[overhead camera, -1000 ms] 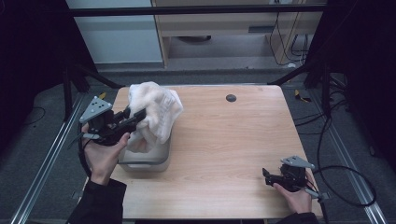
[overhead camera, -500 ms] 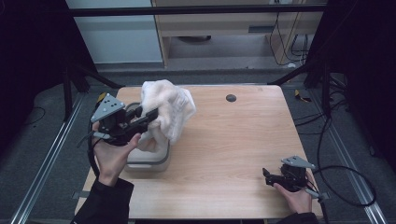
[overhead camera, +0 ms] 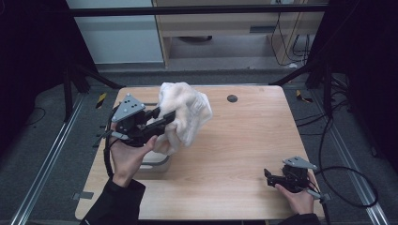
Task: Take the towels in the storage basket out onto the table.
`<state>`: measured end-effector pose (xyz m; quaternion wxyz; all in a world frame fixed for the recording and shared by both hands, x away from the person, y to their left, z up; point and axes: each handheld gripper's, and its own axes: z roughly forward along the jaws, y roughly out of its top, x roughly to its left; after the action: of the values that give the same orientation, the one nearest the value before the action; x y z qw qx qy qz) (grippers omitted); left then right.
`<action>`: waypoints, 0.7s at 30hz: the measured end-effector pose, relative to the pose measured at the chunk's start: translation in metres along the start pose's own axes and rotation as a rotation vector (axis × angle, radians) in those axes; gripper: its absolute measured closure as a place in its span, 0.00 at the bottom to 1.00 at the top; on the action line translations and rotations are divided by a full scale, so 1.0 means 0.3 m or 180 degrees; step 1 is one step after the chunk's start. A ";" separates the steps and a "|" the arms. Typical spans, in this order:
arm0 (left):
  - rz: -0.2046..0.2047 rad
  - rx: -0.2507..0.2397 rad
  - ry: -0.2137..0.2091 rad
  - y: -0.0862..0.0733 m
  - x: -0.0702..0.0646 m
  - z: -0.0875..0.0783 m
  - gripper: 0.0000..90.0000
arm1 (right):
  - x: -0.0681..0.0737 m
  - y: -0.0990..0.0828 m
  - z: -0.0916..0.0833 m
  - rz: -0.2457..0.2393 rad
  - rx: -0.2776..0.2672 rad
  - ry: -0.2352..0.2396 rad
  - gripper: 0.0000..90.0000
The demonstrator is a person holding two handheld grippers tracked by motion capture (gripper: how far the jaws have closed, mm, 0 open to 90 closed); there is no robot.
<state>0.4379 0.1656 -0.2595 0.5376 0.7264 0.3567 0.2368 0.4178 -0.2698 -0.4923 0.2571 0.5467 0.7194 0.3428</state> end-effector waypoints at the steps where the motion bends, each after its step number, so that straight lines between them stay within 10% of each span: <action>1: 0.0012 0.0010 -0.0015 0.000 -0.007 0.007 0.70 | 0.000 0.000 0.000 0.0001 -0.0001 0.0001 0.08; 21: 0.0060 0.0045 -0.0246 -0.003 -0.100 0.109 0.70 | -0.002 0.001 -0.005 0.0011 -0.0029 -0.0002 0.08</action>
<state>0.4423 0.1225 -0.2692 0.5436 0.7421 0.3304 0.2111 0.4171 -0.2708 -0.4912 0.2592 0.5469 0.7168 0.3464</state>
